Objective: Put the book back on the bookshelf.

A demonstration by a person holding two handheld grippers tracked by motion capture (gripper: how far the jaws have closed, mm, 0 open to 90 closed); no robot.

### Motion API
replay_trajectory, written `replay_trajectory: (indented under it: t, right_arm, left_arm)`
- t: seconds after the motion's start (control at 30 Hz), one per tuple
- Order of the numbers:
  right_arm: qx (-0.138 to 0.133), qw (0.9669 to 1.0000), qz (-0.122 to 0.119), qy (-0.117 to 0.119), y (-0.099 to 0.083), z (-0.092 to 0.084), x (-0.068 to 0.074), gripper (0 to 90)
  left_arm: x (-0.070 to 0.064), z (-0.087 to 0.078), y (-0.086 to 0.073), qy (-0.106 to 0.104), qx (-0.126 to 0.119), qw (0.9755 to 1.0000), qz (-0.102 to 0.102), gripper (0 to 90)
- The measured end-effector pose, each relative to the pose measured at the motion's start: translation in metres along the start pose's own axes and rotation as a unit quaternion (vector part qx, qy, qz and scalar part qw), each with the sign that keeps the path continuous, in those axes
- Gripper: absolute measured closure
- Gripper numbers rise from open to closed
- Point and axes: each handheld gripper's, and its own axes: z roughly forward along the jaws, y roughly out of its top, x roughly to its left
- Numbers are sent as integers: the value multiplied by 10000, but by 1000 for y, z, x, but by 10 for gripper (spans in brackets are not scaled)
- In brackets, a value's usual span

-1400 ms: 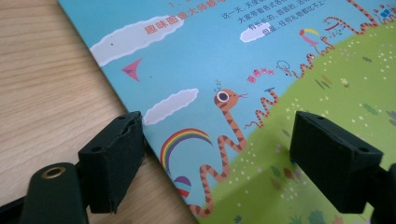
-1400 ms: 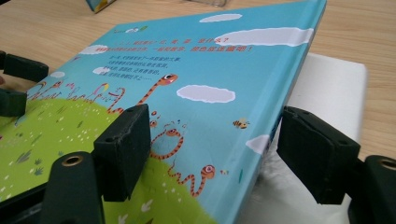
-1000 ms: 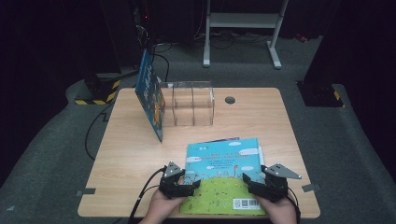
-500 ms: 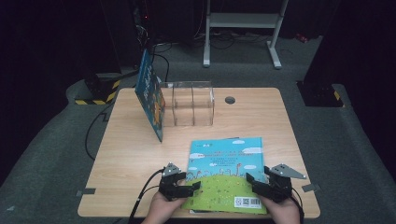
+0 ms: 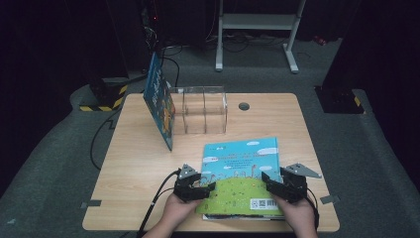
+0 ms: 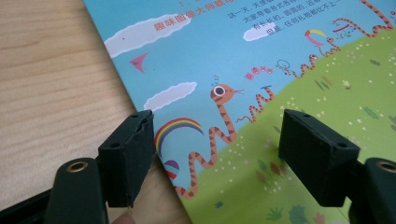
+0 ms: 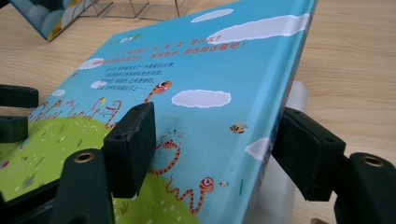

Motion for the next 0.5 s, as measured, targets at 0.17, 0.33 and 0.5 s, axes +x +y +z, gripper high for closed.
replay_trajectory:
  t: [0.17, 0.33, 0.5]
  right_arm:
    - [112, 9997, 33, 205, 1, 3, -5, 302]
    - [176, 9995, -6, 255, 3, 6, -5, 297]
    - [96, 9998, -85, 153, 3, 3, -2, 339]
  left_arm:
    - [15, 3, 1, -283, 176, 9984, -467, 206]
    - [11, 7, 3, -285, 182, 9984, -462, 154]
    - [11, 8, 3, -305, 165, 9986, -407, 154]
